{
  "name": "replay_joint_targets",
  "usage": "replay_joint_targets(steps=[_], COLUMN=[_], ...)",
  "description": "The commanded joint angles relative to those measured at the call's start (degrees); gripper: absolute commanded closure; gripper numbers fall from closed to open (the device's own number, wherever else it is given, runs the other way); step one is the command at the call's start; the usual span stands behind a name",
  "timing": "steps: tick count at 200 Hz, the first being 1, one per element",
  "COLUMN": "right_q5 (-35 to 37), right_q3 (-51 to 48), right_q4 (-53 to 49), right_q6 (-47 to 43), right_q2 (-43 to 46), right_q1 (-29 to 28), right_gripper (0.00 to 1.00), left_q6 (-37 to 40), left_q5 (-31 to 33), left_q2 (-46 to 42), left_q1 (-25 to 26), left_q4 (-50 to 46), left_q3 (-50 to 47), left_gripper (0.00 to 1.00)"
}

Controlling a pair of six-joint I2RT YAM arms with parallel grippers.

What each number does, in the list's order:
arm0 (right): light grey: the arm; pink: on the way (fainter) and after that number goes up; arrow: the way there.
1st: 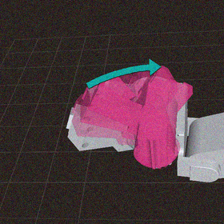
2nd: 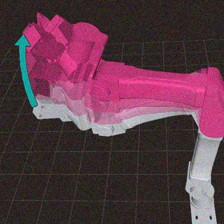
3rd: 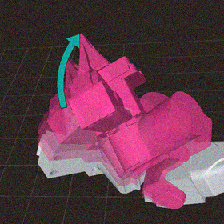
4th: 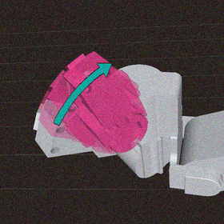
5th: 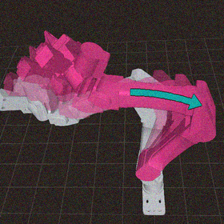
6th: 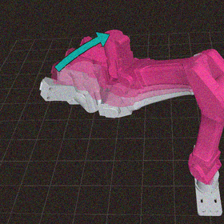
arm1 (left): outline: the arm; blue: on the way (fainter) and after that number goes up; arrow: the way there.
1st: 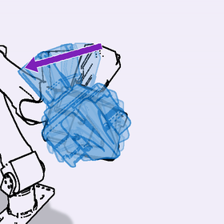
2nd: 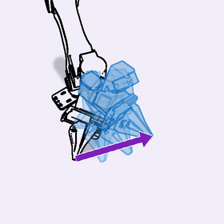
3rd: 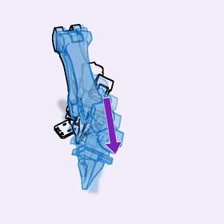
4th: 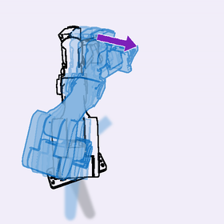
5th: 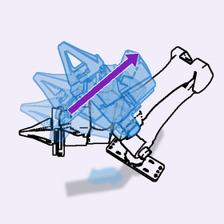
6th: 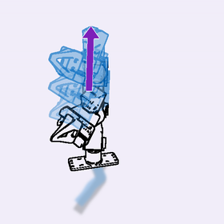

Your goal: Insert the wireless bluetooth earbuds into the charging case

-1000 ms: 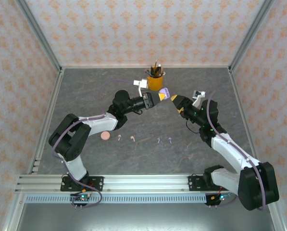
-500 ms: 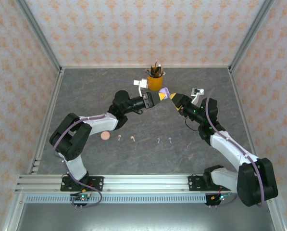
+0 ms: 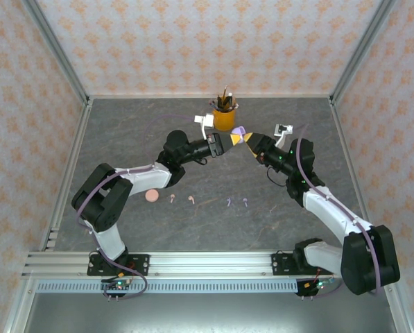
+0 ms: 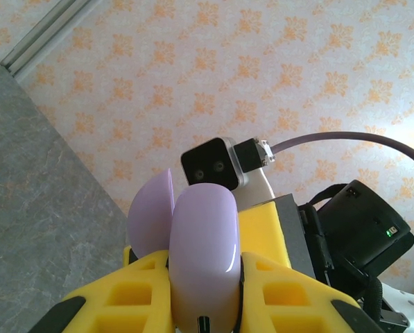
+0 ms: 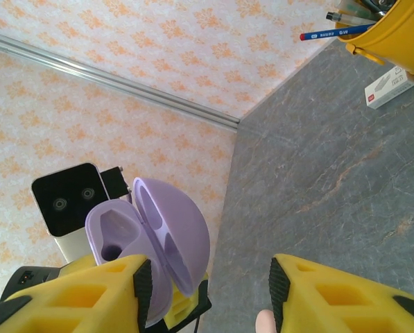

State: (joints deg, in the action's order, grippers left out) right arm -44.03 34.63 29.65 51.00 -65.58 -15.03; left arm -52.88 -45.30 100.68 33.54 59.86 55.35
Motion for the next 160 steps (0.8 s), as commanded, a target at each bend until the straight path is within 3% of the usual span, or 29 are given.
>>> replay_joint_targets(steps=[1, 160], right_q5=[-1.4, -0.3], right_q3=[2.2, 3.1], right_q4=[2.0, -2.6], right_q6=[-1.7, -4.4], right_q2=[-0.2, -0.3], right_q1=[0.2, 0.2], right_gripper=[0.51, 0.78], left_q6=[0.3, 0.9], left_q5=[-1.4, -1.5], left_q2=[0.7, 0.6], left_q1=[0.8, 2.4], left_q4=[2.5, 1.8], left_q3=[1.4, 1.7], left_gripper=[1.0, 1.0])
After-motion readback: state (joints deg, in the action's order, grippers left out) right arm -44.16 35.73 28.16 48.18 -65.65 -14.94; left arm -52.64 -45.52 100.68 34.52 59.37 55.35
